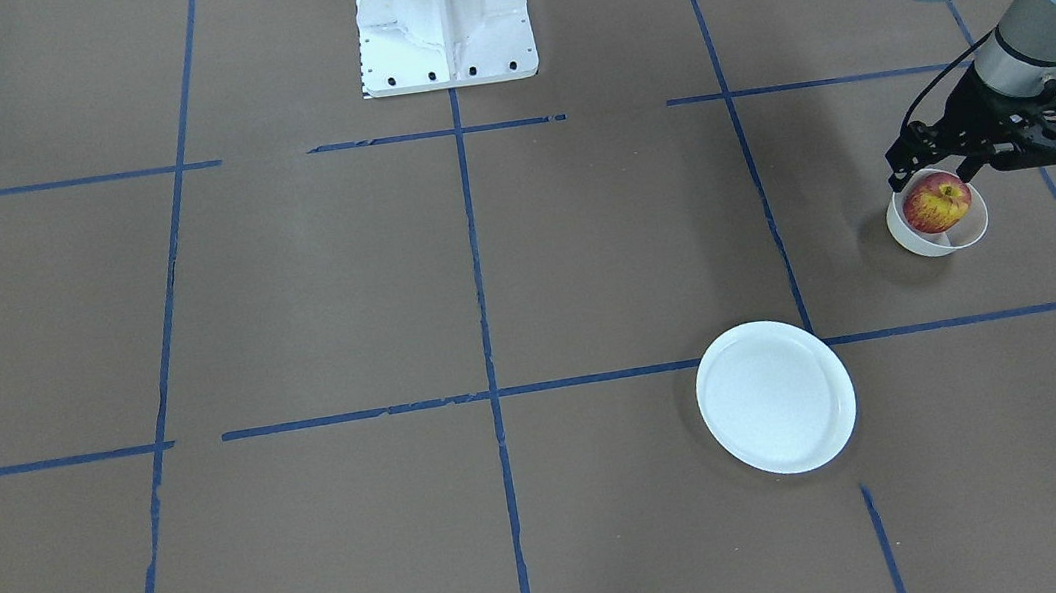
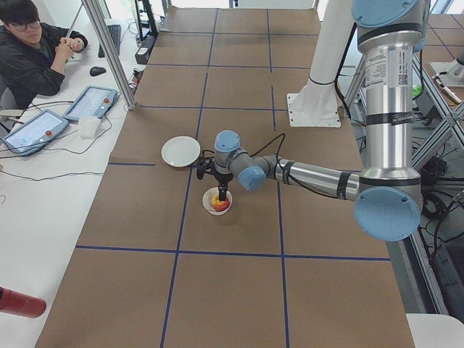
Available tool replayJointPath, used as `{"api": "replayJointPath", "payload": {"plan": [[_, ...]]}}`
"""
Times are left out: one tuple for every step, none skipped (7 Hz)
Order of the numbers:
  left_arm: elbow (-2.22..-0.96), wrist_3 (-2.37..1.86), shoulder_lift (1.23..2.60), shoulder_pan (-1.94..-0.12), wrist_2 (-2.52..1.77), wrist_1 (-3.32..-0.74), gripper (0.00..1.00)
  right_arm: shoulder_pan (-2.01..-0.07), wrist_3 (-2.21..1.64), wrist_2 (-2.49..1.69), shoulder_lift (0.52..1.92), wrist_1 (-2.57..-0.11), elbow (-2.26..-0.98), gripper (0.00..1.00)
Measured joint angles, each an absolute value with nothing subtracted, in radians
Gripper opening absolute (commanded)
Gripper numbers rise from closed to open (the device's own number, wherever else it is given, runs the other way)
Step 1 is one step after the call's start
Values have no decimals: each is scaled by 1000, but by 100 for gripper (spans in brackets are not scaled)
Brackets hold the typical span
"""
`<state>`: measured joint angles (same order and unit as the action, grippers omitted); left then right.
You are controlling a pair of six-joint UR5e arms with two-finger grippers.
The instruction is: Move apple from plate to bowl
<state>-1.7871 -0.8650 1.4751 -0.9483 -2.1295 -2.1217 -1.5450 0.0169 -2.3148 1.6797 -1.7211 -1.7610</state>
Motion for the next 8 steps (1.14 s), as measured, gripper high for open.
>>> {"api": "replayJointPath", "payload": {"plan": [[-1815, -846, 1473, -964, -2137, -2118, 100, -1545, 17, -2315, 1680, -1721, -1761, 100], [-1831, -765, 1472, -997, -2151, -2113, 100, -1545, 17, -2315, 1680, -1721, -1761, 100], [-1836, -617, 1470, -1045, -2178, -2096, 100, -1545, 17, -2315, 1680, -1721, -1761, 100], [-1834, -453, 1465, -1120, -2226, -2052, 100, -1545, 17, -2315, 1680, -1721, -1761, 100], [-1837, -313, 1447, -1226, -2299, -1986, 100, -1545, 17, -2315, 1680, -1721, -1761, 100], [-1836, -194, 1407, -1338, -2378, -1931, 100, -1545, 17, -2315, 1680, -1721, -1761, 100], [-1813, -66, 1367, -1446, -2439, -1879, 100, -1545, 17, -2315, 1680, -1721, -1761, 100], [-1785, 17, 1348, -1526, -2450, -1811, 100, -1545, 17, -2315, 1680, -1721, -1760, 100]]}}
